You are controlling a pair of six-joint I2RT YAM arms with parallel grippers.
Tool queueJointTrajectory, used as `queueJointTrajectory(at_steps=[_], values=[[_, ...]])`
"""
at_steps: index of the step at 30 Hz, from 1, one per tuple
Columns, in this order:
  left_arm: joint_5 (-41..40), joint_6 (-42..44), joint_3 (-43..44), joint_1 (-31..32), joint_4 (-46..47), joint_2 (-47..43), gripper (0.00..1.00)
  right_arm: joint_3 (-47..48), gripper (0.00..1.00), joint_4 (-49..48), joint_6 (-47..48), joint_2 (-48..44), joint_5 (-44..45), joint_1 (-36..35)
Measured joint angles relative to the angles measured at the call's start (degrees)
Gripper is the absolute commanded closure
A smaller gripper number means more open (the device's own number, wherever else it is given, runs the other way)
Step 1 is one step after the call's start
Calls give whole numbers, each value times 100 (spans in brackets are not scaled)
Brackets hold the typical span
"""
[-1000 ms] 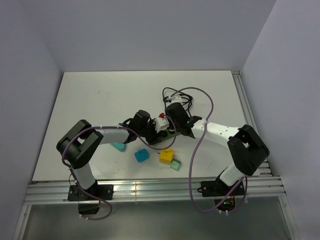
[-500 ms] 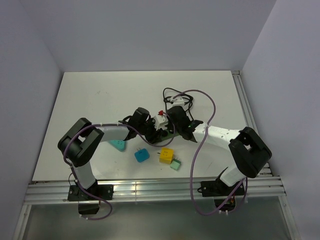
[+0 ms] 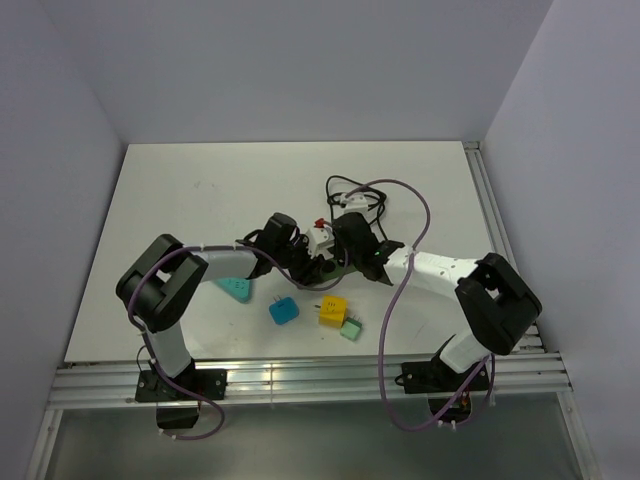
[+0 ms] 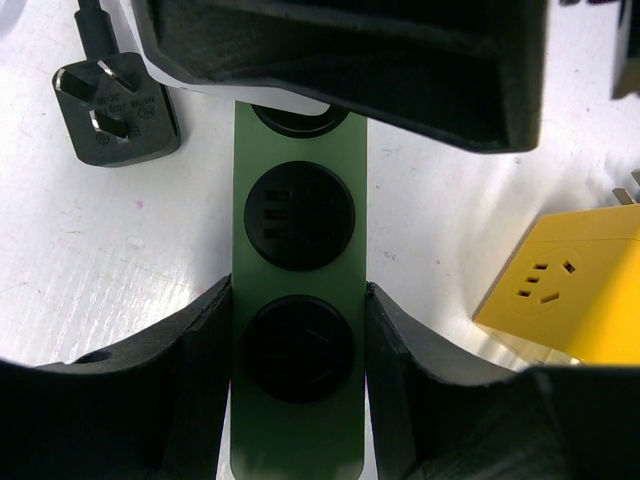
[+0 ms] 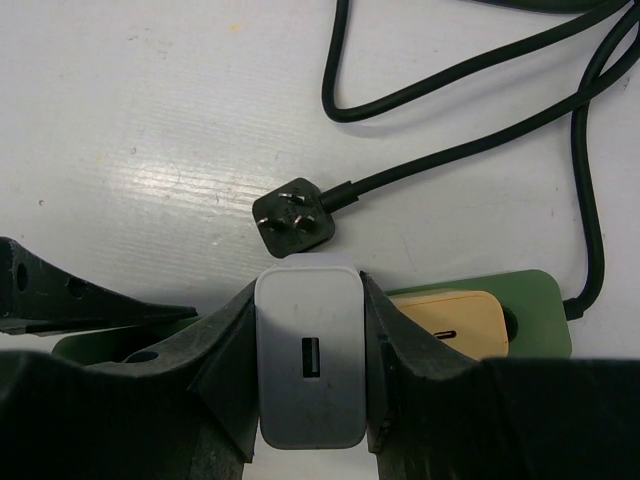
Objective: Insert the plug
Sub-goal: Insert the plug into the socket.
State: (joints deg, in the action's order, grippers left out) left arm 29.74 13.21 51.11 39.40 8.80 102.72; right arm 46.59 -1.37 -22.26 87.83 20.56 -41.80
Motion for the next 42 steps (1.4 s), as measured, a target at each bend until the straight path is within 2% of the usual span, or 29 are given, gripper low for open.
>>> queueJointTrajectory(at_steps=[10, 28, 42], values=[[-240, -44, -470, 39, 531, -249, 100, 326, 100, 247, -4, 271, 39, -61], [-170, -46, -181, 15, 76, -153, 100, -28, 100, -216, -85, 114, 136, -109], [-1335, 96, -780, 540, 684, -551, 100, 675, 100, 610, 90, 538, -35, -111]])
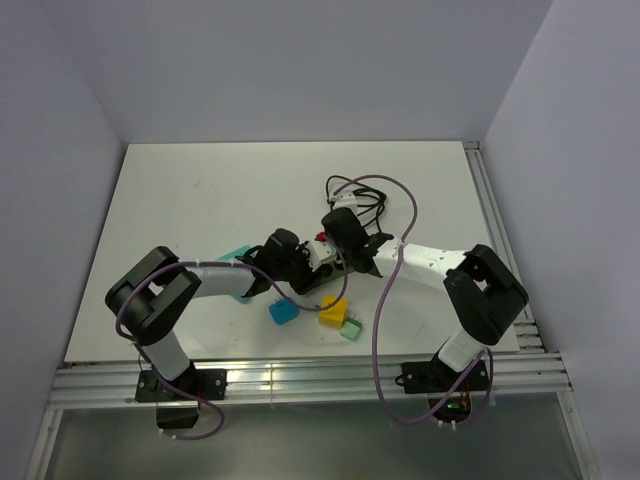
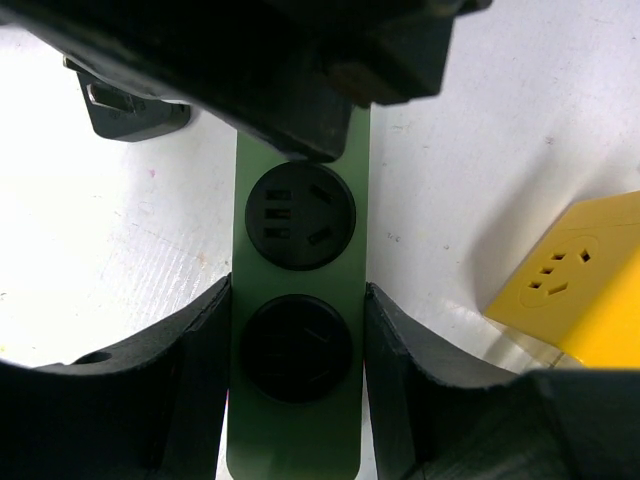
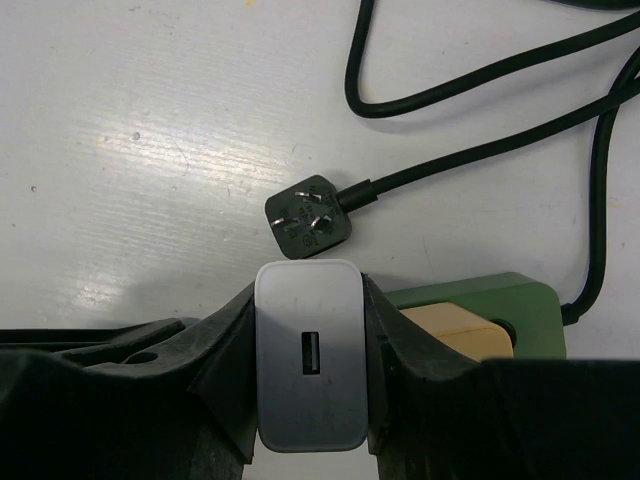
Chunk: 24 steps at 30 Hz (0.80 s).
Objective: Insert the plug
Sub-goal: Insert the plug into the socket.
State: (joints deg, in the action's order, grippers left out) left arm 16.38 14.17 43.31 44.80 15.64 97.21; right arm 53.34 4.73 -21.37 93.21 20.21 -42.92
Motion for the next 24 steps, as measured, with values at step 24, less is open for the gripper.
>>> queueJointTrajectory(at_steps=[24], values=[[643, -26, 179, -319, -205, 114, 100, -474, 100, -721, -72, -170, 94, -24]])
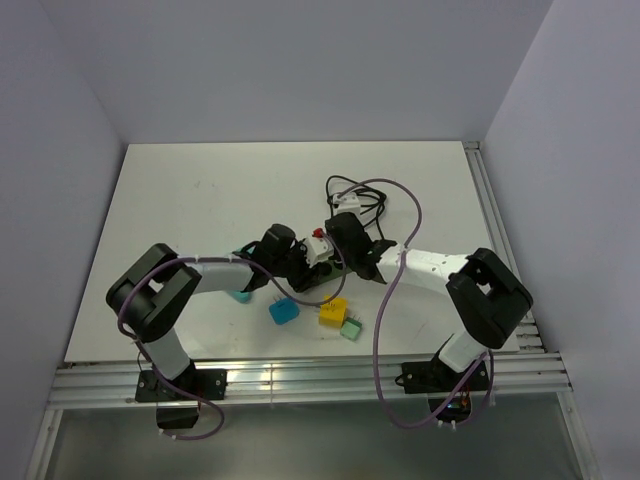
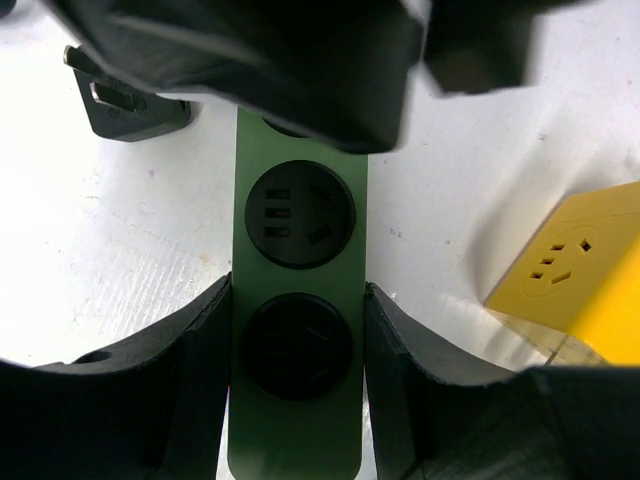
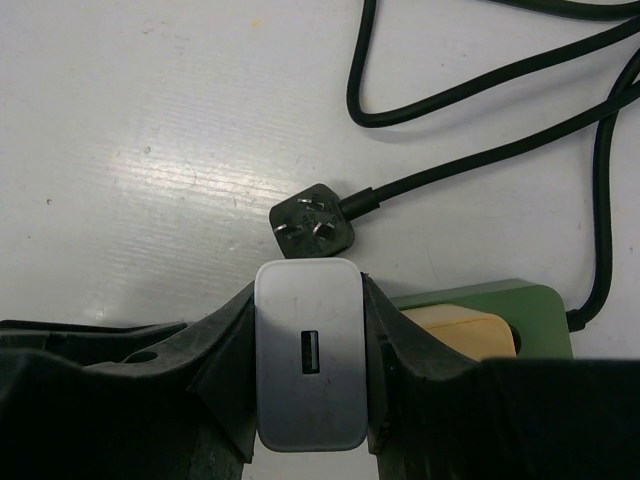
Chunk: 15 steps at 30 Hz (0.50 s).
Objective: Insert the plug
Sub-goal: Insert the plug into the socket.
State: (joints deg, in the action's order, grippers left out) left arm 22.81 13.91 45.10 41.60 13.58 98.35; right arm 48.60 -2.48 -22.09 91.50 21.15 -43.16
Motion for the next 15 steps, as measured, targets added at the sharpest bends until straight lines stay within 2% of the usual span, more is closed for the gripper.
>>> queueJointTrajectory(at_steps=[8, 15], values=[[-743, -20, -365, 337, 249, -284, 100, 280, 100, 378, 81, 192, -223, -9], [-328, -59, -103, 151, -109, -144, 100, -24, 100, -33, 87, 72, -240, -15]])
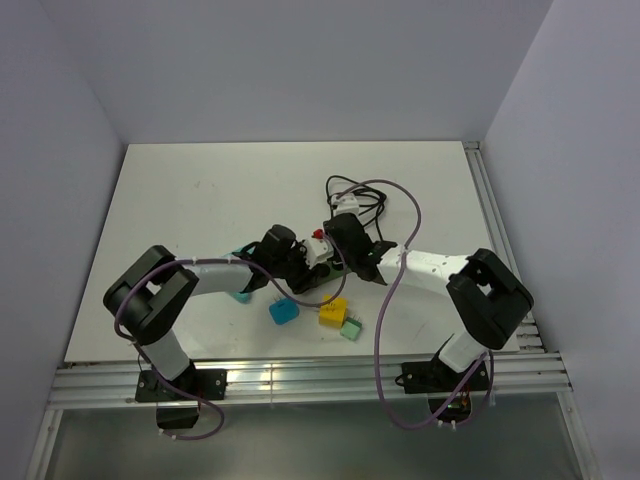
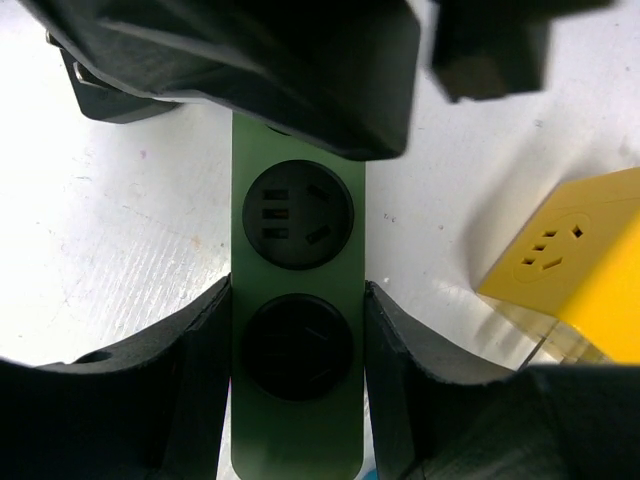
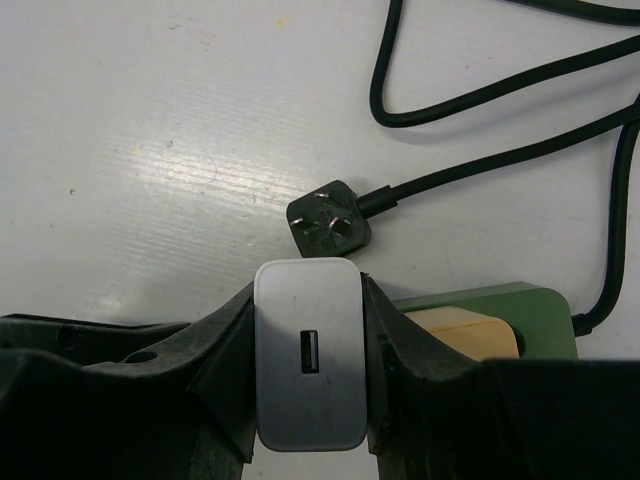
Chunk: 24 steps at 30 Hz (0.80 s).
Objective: Insert the plug
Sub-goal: Insert the plug into the socket.
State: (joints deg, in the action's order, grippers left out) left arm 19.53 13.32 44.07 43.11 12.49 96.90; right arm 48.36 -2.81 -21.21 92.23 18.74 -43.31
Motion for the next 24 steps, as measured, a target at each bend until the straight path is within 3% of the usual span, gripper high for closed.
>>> queueJointTrajectory(at_steps=[8, 18, 24], values=[[352, -50, 81, -186, -92, 48, 100, -146, 100, -280, -28, -42, 127, -55], [-621, 92, -317, 271, 352, -216, 100, 437, 100, 337, 74, 374, 125, -68], [-291, 37, -238, 118, 251, -162, 100, 28, 100, -210, 109, 249, 168, -118]])
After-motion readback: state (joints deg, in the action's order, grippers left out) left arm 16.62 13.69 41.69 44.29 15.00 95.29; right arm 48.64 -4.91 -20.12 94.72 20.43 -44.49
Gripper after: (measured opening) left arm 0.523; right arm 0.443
